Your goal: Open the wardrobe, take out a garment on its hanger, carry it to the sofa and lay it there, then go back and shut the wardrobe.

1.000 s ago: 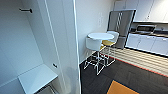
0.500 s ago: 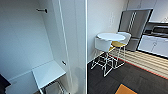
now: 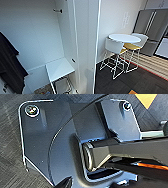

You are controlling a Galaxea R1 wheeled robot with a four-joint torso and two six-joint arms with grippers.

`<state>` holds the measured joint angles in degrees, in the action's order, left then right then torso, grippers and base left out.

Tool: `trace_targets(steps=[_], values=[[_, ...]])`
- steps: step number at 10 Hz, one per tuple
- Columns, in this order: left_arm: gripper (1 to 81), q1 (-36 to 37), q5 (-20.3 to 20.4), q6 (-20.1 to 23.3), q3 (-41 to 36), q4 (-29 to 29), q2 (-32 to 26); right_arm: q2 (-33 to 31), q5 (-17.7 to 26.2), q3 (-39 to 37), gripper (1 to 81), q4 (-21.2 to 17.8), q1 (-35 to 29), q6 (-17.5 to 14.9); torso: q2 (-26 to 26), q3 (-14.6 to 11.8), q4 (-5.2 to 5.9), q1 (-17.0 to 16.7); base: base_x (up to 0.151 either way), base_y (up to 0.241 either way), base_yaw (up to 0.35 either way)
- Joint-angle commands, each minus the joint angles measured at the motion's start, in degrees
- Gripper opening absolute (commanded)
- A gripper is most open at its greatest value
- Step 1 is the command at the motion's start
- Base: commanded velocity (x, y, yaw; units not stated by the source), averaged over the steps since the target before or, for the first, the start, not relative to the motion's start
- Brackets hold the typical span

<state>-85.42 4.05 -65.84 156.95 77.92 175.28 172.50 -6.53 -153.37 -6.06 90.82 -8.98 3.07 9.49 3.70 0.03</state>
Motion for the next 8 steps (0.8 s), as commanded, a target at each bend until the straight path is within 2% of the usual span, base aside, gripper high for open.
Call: trace_targets(steps=[1, 8], values=[[81.1, 2.1, -2.3, 0.3, -0.1, 0.7, 0.3, 0.2, 3.2, -0.2, 81.1, 0.3, -1.4, -0.1, 0.0, 0.0, 0.0, 0.0, 0.0, 0.0, 0.306], [81.1, 2.1, -2.4, 0.3, -0.1, 0.7, 0.4, 0.2, 3.3, -0.8, 81.1, 0.3, -1.7, -0.1, 0.0, 0.0, 0.0, 0.0, 0.0, 0.0, 0.306]])
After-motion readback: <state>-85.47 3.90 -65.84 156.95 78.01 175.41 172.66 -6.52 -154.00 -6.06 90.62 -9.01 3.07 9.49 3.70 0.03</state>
